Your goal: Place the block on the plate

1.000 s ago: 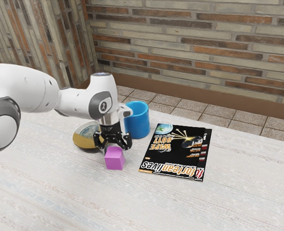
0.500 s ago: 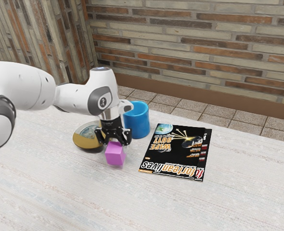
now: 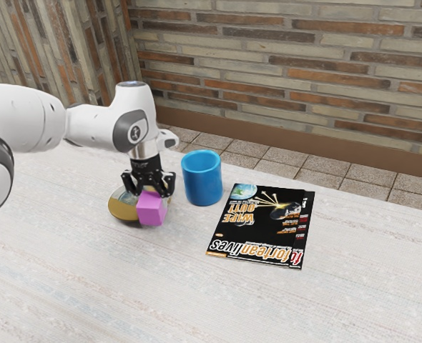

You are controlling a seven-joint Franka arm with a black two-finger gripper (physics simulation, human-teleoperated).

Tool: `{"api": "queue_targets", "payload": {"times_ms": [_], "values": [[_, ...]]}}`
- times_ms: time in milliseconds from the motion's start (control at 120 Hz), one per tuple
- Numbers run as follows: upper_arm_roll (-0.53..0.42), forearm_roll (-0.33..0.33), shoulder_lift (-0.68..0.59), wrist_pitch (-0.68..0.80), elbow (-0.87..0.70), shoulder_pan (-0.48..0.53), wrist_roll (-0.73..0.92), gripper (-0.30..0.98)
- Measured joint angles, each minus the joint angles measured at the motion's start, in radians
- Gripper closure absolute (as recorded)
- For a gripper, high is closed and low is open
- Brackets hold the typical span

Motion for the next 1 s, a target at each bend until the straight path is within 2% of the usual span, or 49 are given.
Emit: {"api": "queue_targets", "payload": {"times_ms": [350, 650, 1000], "values": [[0.0, 0.077, 0.121, -0.096, 0.183, 0.077, 0.09, 0.34], [0.0, 0.139, 0.178, -0.134, 0.29, 0.089, 0.217, 0.34], [-0.037, 0.183, 0.216, -0.148, 0.335, 0.096, 0.347, 0.34]]}}
